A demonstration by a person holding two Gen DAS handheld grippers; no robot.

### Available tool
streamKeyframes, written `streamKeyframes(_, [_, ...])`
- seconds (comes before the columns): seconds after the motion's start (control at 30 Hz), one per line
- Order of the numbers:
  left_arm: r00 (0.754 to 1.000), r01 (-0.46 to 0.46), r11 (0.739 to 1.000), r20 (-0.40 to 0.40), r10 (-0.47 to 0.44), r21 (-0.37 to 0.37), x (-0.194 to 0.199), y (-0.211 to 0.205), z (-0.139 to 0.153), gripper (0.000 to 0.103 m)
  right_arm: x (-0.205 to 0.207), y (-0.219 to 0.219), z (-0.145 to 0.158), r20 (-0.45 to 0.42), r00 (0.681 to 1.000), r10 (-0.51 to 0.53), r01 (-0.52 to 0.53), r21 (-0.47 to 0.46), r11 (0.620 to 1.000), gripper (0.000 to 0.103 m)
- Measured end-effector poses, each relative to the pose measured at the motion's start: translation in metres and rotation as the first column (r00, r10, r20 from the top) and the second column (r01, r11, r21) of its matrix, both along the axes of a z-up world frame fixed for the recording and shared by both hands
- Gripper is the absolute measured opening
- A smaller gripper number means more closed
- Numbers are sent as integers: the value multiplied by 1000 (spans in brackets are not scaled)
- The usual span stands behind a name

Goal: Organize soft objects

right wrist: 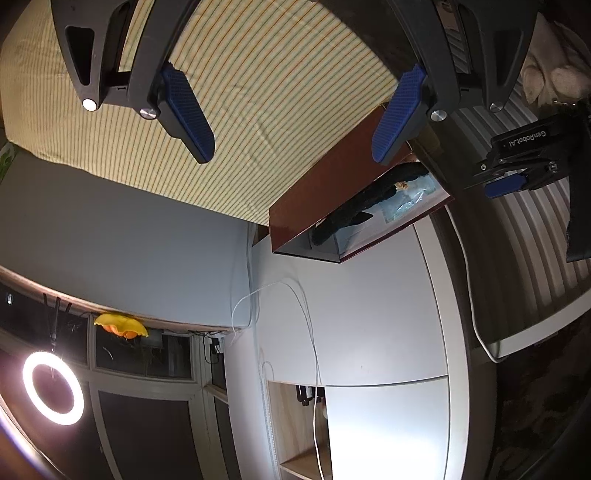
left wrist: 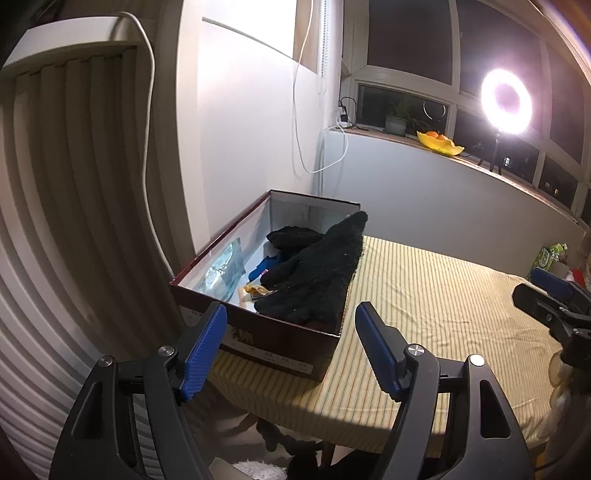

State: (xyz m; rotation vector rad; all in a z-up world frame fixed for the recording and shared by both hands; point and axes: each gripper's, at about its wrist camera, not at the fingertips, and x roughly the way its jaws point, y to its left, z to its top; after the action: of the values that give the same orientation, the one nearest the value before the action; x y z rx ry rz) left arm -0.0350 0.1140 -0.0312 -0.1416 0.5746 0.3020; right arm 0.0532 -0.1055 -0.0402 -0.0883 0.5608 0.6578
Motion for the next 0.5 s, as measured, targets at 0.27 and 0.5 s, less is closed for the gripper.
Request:
streamKeyframes(0.27, [1000,-2,1000,2,2,-2,-1,0,0,72,-3,5,-3,5,1000,6,-6,-17,1000,85])
streamKeyframes(0.5, [1000,4,1000,2,-4,-5,-2,-2,2,72,-5,4,-1,8,1000,12,-11,-15,1000,85])
